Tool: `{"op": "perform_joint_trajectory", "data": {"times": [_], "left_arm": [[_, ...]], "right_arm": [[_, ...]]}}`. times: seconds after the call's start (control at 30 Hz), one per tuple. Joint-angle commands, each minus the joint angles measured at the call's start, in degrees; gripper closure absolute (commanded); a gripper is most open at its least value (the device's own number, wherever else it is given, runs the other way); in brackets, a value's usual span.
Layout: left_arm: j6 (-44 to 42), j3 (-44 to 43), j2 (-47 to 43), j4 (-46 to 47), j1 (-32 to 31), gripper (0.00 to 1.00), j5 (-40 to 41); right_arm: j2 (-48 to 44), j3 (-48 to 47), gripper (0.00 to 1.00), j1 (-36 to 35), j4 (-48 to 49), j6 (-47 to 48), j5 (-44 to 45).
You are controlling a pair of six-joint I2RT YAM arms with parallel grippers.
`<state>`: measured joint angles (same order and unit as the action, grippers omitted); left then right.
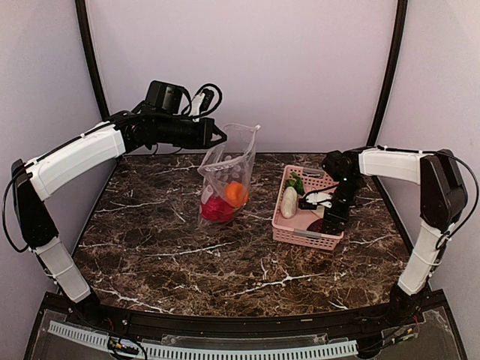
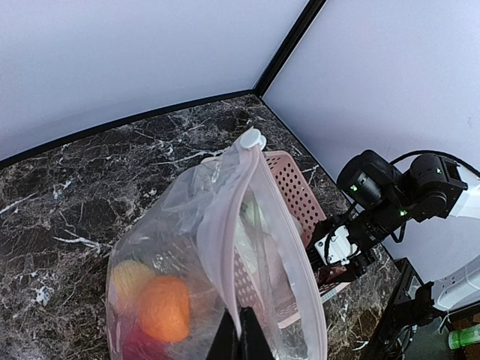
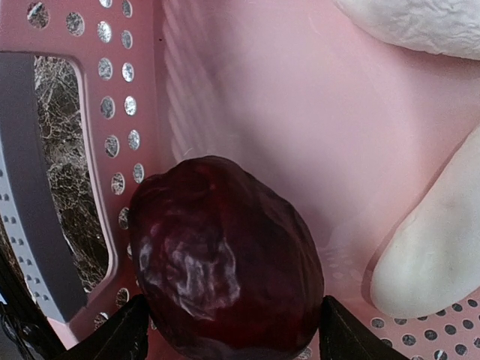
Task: Place the food in the zip-top bag and seal the zipper
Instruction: Pick up the fake fruit from the bin.
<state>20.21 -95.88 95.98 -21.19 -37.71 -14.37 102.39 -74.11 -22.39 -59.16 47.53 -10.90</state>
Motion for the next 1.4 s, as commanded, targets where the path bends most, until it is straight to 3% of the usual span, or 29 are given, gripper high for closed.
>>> {"op": "perform_joint_trajectory", "data": {"times": [0.0,0.43,0.7,1.03,1.37], "left_arm": [[0.3,-0.2,-0.8,-0.8,0.4,0.99,-0.8],[0.8,0.3,-0.5,-0.4,0.4,0.99,-1.4],[1.0,0.1,-0.3,-0.4,0.4,0.99,-1.7],[1.7,0.5,-0.4,-0.1,0.4,0.99,-1.9],[1.7,-0.3,-0.4,-0.3,0.4,0.99,-2.5]], "right_arm": [[1.4,0.9,0.27,-0.9,0.6,-0.3,0.5],[0.8,-2.2,0.59,-1.2,-1.6,-1.0,-0.1],[-2.9,-7.8,0.6,-1.2,-5.2,-1.6,-1.3],[-3.9,-29.1,0.6,-1.7,-14.6,-3.7,-17.1],[-2.2,-45.5,0.58,-6.8,-7.0,-9.1,-24.8]]}}
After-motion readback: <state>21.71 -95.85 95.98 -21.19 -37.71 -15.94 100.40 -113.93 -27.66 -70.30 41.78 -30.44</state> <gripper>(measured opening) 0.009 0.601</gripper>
